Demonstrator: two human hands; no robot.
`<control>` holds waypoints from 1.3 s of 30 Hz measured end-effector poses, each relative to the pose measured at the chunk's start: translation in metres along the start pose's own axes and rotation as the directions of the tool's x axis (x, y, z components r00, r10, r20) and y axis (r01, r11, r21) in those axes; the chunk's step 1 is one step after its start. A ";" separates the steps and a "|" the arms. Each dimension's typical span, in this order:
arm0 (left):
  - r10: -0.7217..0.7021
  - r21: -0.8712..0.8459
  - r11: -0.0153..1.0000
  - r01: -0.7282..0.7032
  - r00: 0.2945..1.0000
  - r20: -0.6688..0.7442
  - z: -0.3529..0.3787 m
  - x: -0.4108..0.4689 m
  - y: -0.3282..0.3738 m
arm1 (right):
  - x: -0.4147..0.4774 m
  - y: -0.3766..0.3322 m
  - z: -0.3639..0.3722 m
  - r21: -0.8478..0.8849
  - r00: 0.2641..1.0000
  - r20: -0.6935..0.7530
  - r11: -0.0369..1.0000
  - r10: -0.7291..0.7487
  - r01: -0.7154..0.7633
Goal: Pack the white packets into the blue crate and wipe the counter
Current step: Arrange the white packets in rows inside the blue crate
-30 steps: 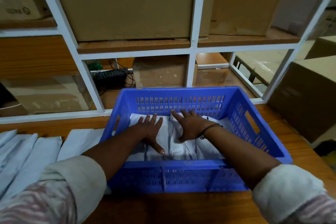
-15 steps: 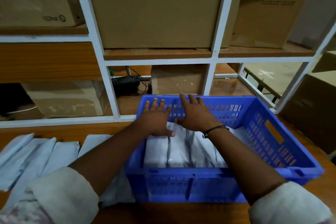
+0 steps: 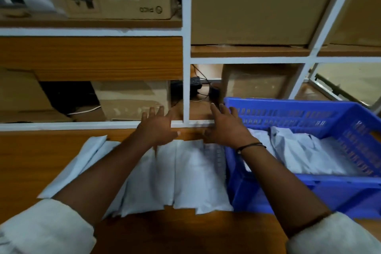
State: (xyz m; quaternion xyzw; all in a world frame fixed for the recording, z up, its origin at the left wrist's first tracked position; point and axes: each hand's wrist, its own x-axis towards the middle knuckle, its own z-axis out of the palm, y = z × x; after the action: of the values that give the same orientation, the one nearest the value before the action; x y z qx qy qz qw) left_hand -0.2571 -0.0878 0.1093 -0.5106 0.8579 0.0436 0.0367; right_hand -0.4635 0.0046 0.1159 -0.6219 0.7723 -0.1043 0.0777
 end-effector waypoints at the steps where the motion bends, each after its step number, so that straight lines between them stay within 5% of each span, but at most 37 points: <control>1: -0.017 0.000 1.000 0.017 1.000 0.023 0.009 -0.005 -0.015 | -0.004 -0.013 0.007 -0.005 1.000 -0.001 1.000 -0.006 0.006; 8: -0.230 -0.116 0.961 0.252 0.958 0.174 0.079 -0.043 -0.102 | -0.040 -0.081 0.083 -0.034 0.988 0.153 0.999 0.007 -0.002; 13: -0.355 -0.184 0.911 0.368 0.929 0.102 0.123 -0.083 -0.127 | -0.056 -0.094 0.145 -0.034 0.959 0.189 0.978 0.210 -0.207; 23: -0.290 -0.248 0.928 0.279 0.957 -0.007 0.156 -0.117 -0.103 | -0.070 -0.103 0.173 -0.093 0.987 0.131 0.992 0.093 -0.081; 29: -0.309 -0.402 0.859 0.317 0.947 0.088 0.151 -0.107 -0.101 | -0.070 -0.103 0.158 -0.074 0.993 0.091 0.994 0.082 -0.075; 39: -0.333 -0.423 0.873 0.243 0.930 -0.153 0.093 -0.079 -0.079 | -0.056 -0.103 0.089 -0.048 0.998 -0.025 0.997 0.051 -0.052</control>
State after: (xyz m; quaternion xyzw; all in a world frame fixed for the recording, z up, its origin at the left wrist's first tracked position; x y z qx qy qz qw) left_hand -0.1485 -0.0454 0.0230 -0.6318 0.7433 0.1537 -0.1571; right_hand -0.3319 0.0321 0.0564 -0.6021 0.7913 -0.0907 0.0558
